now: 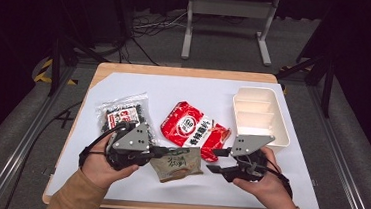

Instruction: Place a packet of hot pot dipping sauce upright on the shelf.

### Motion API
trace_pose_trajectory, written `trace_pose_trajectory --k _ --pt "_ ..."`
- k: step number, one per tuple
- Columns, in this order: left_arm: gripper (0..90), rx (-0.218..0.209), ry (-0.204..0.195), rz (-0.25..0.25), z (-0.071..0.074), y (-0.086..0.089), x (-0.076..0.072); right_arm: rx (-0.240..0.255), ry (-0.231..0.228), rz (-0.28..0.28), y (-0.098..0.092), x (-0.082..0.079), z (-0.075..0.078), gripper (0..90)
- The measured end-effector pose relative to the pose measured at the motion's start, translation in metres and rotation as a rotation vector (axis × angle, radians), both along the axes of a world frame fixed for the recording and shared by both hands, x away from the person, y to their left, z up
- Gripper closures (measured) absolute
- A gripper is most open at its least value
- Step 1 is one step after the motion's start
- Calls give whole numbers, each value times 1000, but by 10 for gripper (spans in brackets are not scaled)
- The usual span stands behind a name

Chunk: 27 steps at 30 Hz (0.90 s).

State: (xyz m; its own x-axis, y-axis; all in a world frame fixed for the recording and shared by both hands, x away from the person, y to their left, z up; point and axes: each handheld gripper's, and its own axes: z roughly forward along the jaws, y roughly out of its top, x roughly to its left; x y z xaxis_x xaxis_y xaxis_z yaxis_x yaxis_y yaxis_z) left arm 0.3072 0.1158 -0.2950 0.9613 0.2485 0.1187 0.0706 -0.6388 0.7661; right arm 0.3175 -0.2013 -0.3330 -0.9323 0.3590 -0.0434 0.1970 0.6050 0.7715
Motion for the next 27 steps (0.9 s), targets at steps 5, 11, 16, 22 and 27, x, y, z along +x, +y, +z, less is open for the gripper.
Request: trace_pose_trajectory --k 5,11,16,22,27 --pt "900 20 3 -29 0 -2 -2 -21 19 69 18 2 -1 452" --pt "900 13 -1 -30 2 0 -3 -51 21 135 40 6 -5 498" --pt "900 -1 1 -39 3 0 -5 -66 28 165 50 11 -8 591" --pt "900 9 -1 -53 3 -3 -7 -142 10 195 59 10 -9 744" --pt "900 3 3 -35 3 -4 -6 -167 16 202 60 9 -6 864"
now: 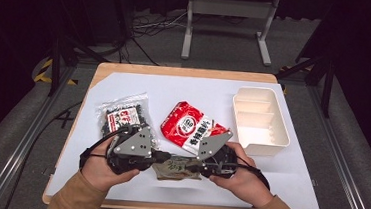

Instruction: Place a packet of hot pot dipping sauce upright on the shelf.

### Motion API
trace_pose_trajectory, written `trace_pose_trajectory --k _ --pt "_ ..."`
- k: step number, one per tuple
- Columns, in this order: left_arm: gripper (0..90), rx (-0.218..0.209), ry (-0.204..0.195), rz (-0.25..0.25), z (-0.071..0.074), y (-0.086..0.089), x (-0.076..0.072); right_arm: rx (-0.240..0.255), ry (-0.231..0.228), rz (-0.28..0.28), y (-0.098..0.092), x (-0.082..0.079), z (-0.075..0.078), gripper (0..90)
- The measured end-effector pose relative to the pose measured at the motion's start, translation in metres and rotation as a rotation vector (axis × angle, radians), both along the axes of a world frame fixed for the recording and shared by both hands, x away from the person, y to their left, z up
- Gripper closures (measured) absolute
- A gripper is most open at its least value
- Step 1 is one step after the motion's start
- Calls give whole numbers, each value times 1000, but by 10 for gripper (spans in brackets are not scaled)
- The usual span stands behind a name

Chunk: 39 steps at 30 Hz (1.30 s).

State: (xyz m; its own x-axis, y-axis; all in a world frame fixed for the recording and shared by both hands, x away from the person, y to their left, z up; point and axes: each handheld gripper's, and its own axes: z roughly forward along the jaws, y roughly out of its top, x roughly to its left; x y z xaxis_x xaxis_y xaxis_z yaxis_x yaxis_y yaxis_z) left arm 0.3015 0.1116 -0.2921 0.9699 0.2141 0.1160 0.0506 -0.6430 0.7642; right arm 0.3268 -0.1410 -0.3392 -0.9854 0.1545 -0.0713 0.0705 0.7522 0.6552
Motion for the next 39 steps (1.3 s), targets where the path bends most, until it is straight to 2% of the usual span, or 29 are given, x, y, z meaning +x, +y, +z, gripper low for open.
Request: trace_pose_trajectory --k 6,7,10,15,17,19,22,28,33,36,39 --pt "891 -22 4 7 0 1 0 13 20 7 -3 0 3 892" --pt "885 -41 17 7 -1 1 0 17 26 7 -3 0 3 893" --pt "862 -53 19 10 -1 2 0 18 32 10 -5 1 4 893" --pt "719 -81 28 31 -1 9 1 4 41 3 -13 4 7 895" --pt "651 -87 30 50 -2 13 2 4 37 1 -19 7 9 895" --pt "631 -98 43 66 -4 18 1 6 40 1 -25 10 13 895" --pt "623 -115 65 87 -7 26 2 1 39 4 -32 13 18 895" --pt "595 -129 71 169 -13 44 4 -3 26 0 -45 22 28 896" --pt "576 -148 83 209 -17 56 7 -14 -2 -2 -53 29 35 895" --pt "536 -164 85 235 -19 65 9 -12 -22 -10 -59 33 41 895" --pt "514 -157 87 263 -22 73 11 -7 -36 -20 -65 37 47 895"
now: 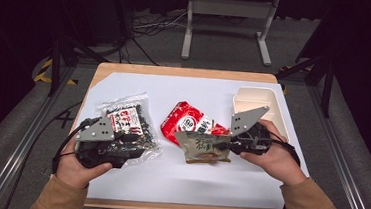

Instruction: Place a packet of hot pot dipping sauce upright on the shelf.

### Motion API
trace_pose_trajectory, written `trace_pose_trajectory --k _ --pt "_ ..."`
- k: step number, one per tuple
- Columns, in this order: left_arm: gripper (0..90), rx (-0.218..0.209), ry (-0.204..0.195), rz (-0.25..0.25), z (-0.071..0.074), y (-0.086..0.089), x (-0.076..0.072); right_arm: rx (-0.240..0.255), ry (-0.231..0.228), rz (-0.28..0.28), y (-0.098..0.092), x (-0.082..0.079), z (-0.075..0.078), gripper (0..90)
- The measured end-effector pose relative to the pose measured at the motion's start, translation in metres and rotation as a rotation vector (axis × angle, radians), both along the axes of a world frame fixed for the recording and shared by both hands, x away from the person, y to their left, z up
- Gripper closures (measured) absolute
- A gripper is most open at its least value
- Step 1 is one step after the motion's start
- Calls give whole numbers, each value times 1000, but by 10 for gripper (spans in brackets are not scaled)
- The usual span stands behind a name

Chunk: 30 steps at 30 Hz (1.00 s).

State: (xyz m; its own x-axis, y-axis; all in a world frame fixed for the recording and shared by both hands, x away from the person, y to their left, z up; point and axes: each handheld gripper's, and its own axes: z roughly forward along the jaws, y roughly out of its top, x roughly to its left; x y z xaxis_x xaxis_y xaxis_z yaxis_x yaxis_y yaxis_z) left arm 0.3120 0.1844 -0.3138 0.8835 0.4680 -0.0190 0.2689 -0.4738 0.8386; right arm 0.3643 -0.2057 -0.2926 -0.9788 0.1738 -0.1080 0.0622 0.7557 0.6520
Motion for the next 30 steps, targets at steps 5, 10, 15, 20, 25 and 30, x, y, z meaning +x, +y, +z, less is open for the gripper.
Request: trace_pose_trajectory --k 5,10,15,20,25,30 --pt "483 0 -3 31 -2 10 2 5 -18 -8 -7 6 7 895" --pt "422 -3 -21 66 -4 18 5 9 -40 -20 -15 13 14 895" --pt "396 -10 -37 109 -8 29 9 14 -60 -33 -22 21 22 895" --pt "380 -23 -20 146 -12 38 12 20 -76 -61 -31 31 29 895" --pt "332 -21 -16 178 -18 44 14 34 -103 -75 -39 40 37 895" --pt "321 -33 -26 210 -22 50 16 36 -119 -104 -48 49 41 895"
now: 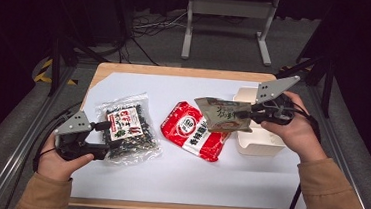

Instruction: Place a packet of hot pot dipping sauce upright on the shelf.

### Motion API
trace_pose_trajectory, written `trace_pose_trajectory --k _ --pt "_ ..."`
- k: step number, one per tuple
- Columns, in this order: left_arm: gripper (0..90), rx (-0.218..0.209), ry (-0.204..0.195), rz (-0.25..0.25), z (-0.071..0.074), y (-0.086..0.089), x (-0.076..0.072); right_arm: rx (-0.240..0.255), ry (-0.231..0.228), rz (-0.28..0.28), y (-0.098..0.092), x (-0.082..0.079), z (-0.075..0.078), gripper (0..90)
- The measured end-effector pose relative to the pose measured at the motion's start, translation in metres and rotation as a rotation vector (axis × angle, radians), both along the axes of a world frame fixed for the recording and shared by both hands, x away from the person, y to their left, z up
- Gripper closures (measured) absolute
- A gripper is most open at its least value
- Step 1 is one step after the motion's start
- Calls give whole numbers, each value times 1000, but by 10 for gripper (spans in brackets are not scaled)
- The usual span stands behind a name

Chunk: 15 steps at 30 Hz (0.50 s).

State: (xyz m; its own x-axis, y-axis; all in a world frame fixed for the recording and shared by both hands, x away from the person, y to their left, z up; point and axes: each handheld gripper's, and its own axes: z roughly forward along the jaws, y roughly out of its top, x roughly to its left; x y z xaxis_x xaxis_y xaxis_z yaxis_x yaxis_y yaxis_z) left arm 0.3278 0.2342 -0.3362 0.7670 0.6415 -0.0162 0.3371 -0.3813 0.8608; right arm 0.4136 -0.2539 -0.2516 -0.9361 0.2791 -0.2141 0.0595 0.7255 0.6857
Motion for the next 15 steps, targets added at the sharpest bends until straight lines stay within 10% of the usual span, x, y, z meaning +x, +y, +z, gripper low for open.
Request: trace_pose_trajectory --k 15 --pt "281 -42 -20 20 -9 6 6 69 -10 -57 -22 28 10 895"
